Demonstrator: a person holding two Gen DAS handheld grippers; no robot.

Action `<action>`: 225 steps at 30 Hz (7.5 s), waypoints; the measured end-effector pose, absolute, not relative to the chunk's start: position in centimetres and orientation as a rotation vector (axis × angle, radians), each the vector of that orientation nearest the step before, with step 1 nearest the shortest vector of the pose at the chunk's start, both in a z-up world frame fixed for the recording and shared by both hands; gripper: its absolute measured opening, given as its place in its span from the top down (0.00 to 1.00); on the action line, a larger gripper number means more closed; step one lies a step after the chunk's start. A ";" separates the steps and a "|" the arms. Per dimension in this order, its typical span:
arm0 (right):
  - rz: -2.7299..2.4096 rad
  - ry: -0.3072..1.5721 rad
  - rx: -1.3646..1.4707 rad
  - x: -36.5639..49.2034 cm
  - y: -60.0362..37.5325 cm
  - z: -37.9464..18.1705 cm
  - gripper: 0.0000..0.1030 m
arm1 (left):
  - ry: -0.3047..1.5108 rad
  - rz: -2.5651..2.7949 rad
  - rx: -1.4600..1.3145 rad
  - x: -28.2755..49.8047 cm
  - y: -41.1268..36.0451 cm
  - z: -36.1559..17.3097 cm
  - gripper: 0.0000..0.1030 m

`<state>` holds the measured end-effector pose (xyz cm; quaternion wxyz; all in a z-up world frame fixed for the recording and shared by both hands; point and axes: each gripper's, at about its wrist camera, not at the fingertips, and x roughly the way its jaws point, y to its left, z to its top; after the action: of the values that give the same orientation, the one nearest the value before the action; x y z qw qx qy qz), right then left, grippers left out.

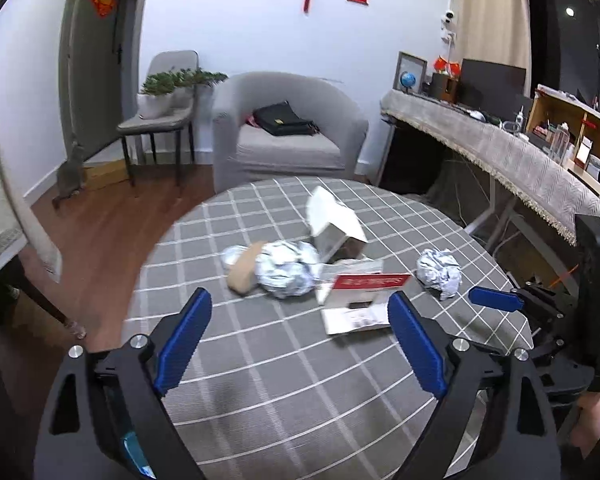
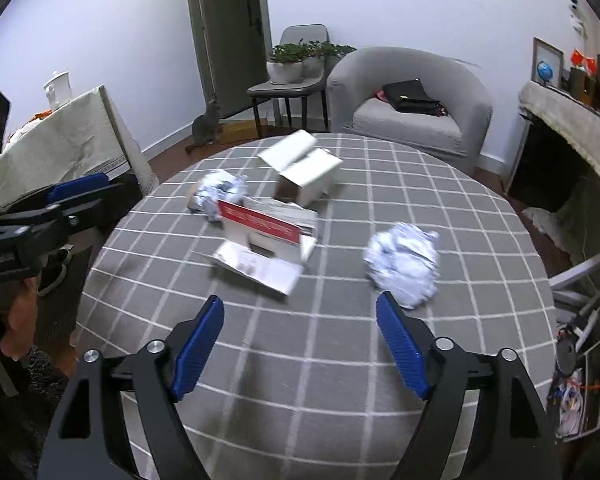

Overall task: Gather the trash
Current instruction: 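Move both tools back over the table toward the crumpled foil balls, then grasp the SanDisk package with the left tool while the right tool grasps a crumpled paper ball, then carry both items over the teal bin and open the left tool to drop the package, then lower the paper ball into the teal bin and open the right tool, then move both tools back over the table toward the remaining trash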

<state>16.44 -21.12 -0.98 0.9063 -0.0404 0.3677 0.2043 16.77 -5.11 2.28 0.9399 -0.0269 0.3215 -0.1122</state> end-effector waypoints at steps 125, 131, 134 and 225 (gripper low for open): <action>0.670 0.792 -0.086 20.9 2.3 3.6 0.50 | 0.938 0.157 -0.204 12.9 21.3 -5.1 0.23; 0.731 0.827 -0.106 20.7 6.4 2.4 0.50 | 1.027 0.191 -0.191 11.9 23.9 -8.2 0.23; 0.768 0.851 -0.122 20.4 9.1 1.6 0.50 | 1.066 0.203 -0.180 11.3 25.0 -9.8 0.23; 0.962 1.172 -0.463 14.8 19.5 -14.3 0.29 | 0.612 0.165 -0.286 5.4 28.5 4.1 0.52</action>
<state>14.77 19.51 -14.25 0.7018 -0.2082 0.5266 0.4321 5.40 28.50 4.09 0.9402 -0.1399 0.2997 0.0809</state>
